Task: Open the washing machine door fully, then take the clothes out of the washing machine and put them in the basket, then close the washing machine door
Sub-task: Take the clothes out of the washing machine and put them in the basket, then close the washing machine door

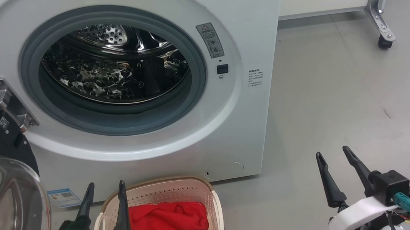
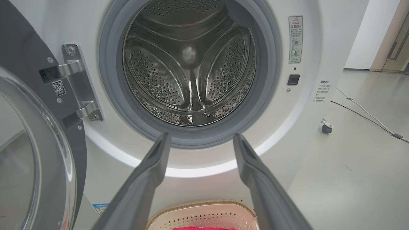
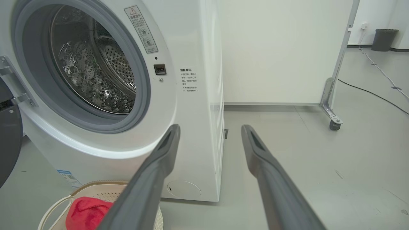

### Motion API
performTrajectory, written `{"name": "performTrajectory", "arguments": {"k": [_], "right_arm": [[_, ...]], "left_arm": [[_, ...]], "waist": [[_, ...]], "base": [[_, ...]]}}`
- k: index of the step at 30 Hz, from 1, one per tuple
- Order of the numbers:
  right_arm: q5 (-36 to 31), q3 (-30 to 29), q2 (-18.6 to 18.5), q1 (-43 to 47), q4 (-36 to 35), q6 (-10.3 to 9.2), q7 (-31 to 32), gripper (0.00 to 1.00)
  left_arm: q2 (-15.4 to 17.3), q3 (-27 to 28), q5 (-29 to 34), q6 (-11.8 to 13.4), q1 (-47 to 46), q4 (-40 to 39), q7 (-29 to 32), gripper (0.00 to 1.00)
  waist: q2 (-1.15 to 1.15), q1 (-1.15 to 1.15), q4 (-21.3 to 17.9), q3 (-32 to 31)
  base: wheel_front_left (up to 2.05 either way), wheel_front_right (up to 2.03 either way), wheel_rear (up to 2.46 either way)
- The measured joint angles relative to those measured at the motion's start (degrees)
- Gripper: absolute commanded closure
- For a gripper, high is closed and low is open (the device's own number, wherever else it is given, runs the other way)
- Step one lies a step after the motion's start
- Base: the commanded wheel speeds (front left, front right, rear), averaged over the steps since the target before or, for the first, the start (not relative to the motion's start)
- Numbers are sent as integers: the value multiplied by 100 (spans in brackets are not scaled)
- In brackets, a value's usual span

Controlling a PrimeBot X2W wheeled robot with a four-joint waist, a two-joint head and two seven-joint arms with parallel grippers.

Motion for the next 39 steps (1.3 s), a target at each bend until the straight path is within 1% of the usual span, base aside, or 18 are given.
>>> {"name": "performTrajectory", "arguments": {"k": [4,9,16,18,22,24,39], "right_arm": [[0,5,3,83,-25,-42,0,0],[-5,2,4,132,-68,-48,0,0],[-34,3,5,195,-94,-49,0,0],[-34,3,5,197,-107,-49,0,0],[-34,3,7,202,-122,-51,0,0],[-34,3,8,214,-133,-91,0,0],[-34,5,10,282,-164,-91,0,0]], "left_arm": [[58,-4,67,62,258,-236,56,0],[57,-42,76,114,480,-500,111,0],[79,-49,79,122,706,-828,213,0],[90,-59,91,165,749,-894,258,0],[119,-74,118,171,829,-1051,322,0],[126,-75,118,182,876,-1118,361,0],[153,-77,220,274,1089,-1547,615,0]], "waist": [[0,0,18,-52],[0,0,21,-94],[0,0,0,-113],[0,0,-8,-117],[0,0,-22,-117],[0,0,-25,-117],[0,0,-50,-143]], "base": [[0,0,0],[0,0,0],[0,0,0],[0,0,0],[0,0,0],[0,0,0],[0,0,0]]}}
